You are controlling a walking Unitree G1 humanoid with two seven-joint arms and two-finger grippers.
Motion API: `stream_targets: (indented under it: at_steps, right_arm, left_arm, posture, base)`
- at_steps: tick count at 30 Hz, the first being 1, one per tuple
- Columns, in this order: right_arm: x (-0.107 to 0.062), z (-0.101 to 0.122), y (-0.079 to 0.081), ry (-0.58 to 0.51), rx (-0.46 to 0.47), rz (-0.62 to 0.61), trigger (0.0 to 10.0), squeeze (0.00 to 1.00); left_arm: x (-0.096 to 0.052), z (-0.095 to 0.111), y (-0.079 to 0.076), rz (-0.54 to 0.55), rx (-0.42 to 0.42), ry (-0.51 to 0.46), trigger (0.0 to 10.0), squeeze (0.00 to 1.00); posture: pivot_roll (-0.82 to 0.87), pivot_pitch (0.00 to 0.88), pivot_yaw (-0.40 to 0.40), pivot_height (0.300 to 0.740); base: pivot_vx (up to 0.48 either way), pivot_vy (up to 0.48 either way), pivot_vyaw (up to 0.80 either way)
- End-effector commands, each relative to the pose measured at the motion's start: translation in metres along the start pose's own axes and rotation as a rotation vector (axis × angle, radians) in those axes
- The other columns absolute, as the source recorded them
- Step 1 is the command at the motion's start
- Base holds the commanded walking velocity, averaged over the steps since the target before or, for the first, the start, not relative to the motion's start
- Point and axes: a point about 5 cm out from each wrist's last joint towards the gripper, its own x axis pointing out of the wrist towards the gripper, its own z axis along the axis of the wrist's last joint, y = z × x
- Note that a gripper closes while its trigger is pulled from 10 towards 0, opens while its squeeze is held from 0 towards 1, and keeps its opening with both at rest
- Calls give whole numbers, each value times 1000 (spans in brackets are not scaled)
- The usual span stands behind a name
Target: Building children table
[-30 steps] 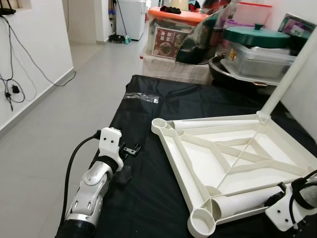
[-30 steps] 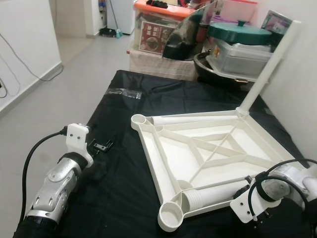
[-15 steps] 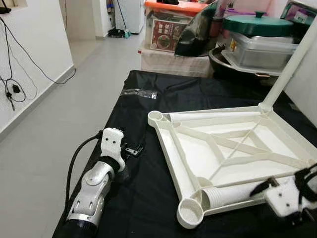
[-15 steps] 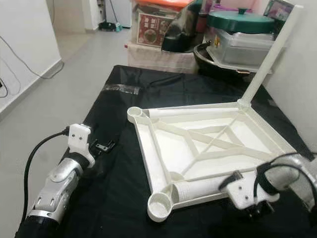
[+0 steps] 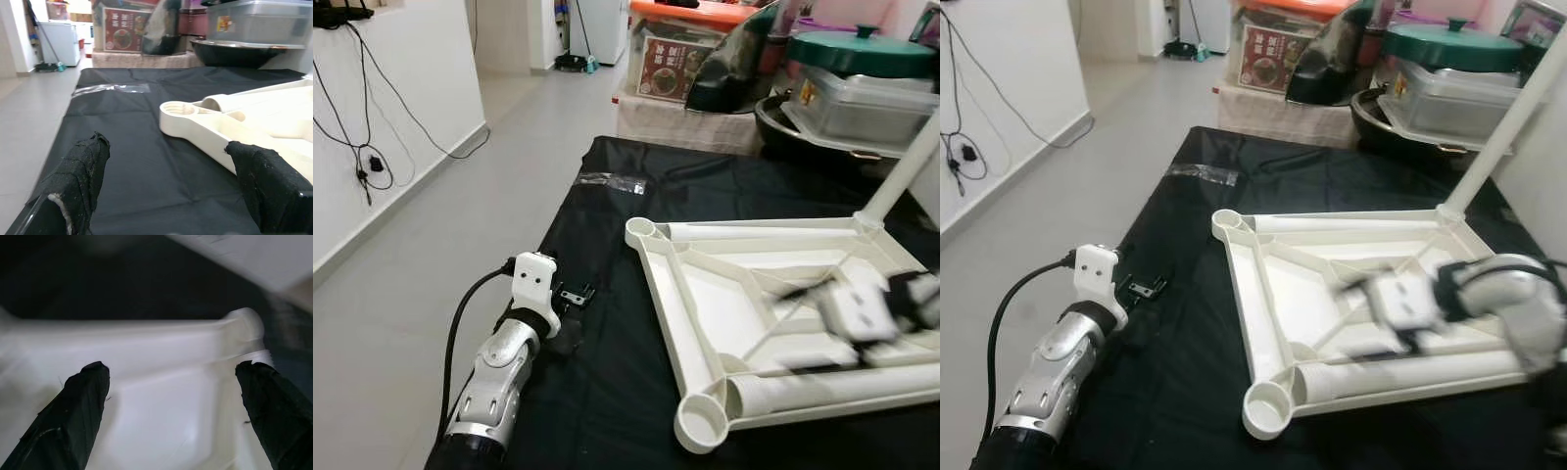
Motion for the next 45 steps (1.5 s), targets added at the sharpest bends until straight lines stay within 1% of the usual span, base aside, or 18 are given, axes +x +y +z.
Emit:
stream_targets:
  at_steps: [1,2,3,4,5,8,9,10,13,14,17,21,26,30,32,36,37,45]
  right_arm:
    - [0,-5,-11,45,99,-139,10000,435]
    - [8,-7,-13,50,171,-193,10000,435]
    - [19,-8,-14,35,273,-268,10000,0]
    - [19,-8,-14,35,273,-268,10000,0]
    - [37,-6,-16,-5,443,-397,10000,0]
    - [45,-7,-14,-11,506,-454,10000,0]
    - [54,-9,-11,-4,575,-508,10000,0]
    - [54,-9,-11,-4,575,-508,10000,0]
    - [83,-8,7,7,734,-617,10000,0]
    - [83,-8,7,7,734,-617,10000,0]
    - [112,12,22,-19,832,-636,10000,0]
    - [132,36,41,-3,842,-553,10000,0]
    - [144,38,67,89,839,-482,10000,0]
    - [145,32,73,149,806,-505,10000,0]
    - [141,19,72,220,777,-595,10000,0]
    - [139,16,71,240,777,-636,10000,0]
    - [137,16,72,254,812,-653,10000,0]
    - [143,20,89,262,890,-536,10000,0]
  left_arm:
    - [-2,-4,0,5,6,14,10000,0]
    - [-2,-4,1,9,7,15,10000,0]
    - [-3,-4,5,26,15,13,10000,0]
    - [-3,-4,5,26,15,13,10000,0]
    - [-4,-2,15,95,39,7,10000,0]
    - [-5,0,23,155,50,1,10000,0]
    - [-7,1,36,250,62,-1,10000,0]
    - [-7,1,36,250,62,-1,10000,0]
    - [-17,1,71,501,98,18,10000,0]
    - [-17,1,71,501,98,18,10000,0]
    - [-24,4,85,587,130,19,10000,0]
    - [-24,4,86,592,136,22,10000,0]
    - [-24,3,83,607,138,21,10000,0]
    - [-23,2,82,614,137,22,10000,0]
    - [-23,1,81,617,137,25,10000,0]
    - [-22,0,81,619,137,26,10000,0]
    - [-22,0,82,621,137,27,10000,0]
    - [-19,-1,80,613,133,31,10000,0]
  posture:
    - [33,0,-106,740]
    - [33,0,-106,740]
    - [40,0,-107,740]
    - [40,0,-107,740]
    - [47,0,-101,740]
    - [47,0,-99,740]
    - [49,0,-97,740]
    - [49,0,-97,740]
    - [56,0,-91,740]
    - [56,0,-91,740]
    - [62,0,-88,740]
    - [64,0,-94,740]
    - [60,0,-98,740]
    - [60,0,-99,740]
    - [60,0,-100,740]
    - [60,0,-100,740]
    - [56,0,-99,740]
    - [58,0,-100,740]
  base:
    - [0,0,0]
    - [0,0,0]
    - [0,0,0]
    - [0,0,0]
    - [0,0,0]
    - [0,0,0]
    - [0,0,0]
    - [0,0,0]
    - [0,0,0]
    - [0,0,0]
    - [0,0,0]
    - [0,0,0]
    - [0,0,0]
    - [0,0,0]
    - [0,0,0]
    - [0,0,0]
    - [0,0,0]
    - [0,0,0]
